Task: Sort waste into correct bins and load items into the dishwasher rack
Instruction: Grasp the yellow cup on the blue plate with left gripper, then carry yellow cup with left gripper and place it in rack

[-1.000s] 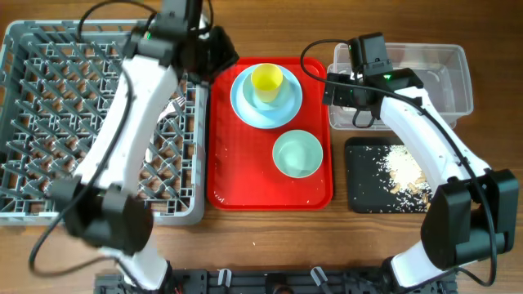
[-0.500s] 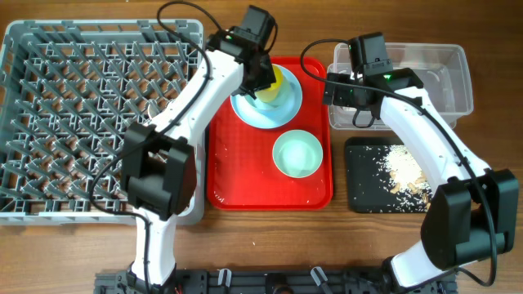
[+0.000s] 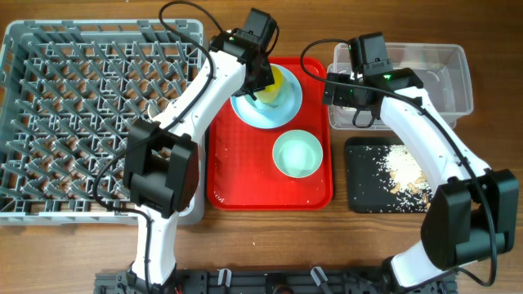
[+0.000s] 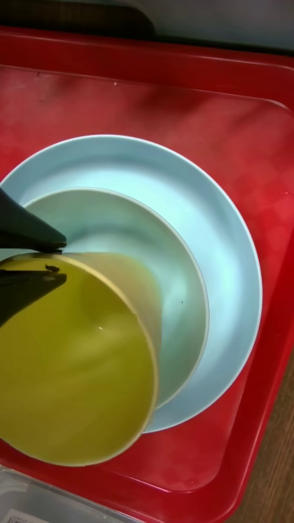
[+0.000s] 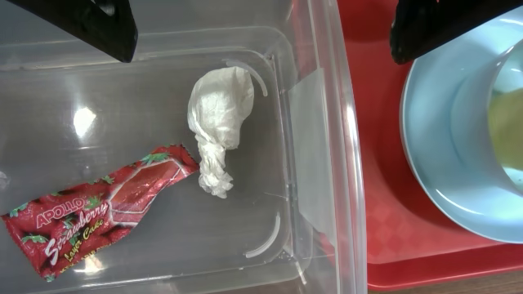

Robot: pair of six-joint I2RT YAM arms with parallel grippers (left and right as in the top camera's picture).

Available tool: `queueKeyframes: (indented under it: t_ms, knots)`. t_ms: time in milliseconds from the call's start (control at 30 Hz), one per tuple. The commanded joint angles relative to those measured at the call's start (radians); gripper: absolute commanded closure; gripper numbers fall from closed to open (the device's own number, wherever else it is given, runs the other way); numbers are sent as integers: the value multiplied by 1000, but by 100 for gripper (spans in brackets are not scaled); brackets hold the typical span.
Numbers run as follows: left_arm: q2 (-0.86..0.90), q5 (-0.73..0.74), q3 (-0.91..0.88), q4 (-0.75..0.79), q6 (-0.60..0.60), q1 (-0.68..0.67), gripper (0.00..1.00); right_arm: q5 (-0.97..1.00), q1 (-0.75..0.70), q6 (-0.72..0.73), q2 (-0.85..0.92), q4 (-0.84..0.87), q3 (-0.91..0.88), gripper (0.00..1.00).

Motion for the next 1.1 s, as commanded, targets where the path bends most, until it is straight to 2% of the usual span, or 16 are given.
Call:
queueKeyframes:
  t_ms: [0, 100, 167, 233, 367, 433, 467, 633, 733, 867, 1067]
  knots:
    - [7, -20, 10, 3, 4, 6, 96, 17, -4, -12, 11, 2, 3, 0]
    - [-21, -19, 10, -5, 4, 6, 96, 17, -4, -12, 11, 2, 3, 0]
    - [-86, -20, 10, -19, 5, 6, 96, 17, -4, -12, 11, 2, 3, 0]
    - [-198, -67, 10, -40, 55, 6, 96, 17, -4, -12, 11, 2, 3, 0]
    - [-448, -539, 10, -68, 158, 7, 96, 17, -4, -11, 11, 2, 3, 0]
    - [-494, -788, 10, -59, 221, 23, 96, 17, -4, -12, 11, 2, 3, 0]
    - [-495, -838, 10, -59, 252, 40, 96, 17, -4, -12, 11, 2, 3, 0]
    - [-366, -845, -14, -41, 329, 219, 96, 17, -4, -12, 11, 2, 3, 0]
    - [-249, -846, -14, -10, 435, 286, 96, 17, -4, -12, 11, 2, 3, 0]
    - [-149, -846, -14, 104, 553, 298, 96, 17, -4, -11, 11, 2, 3, 0]
    - [-46, -829, -15, 119, 550, 298, 96, 17, -4, -12, 11, 2, 3, 0]
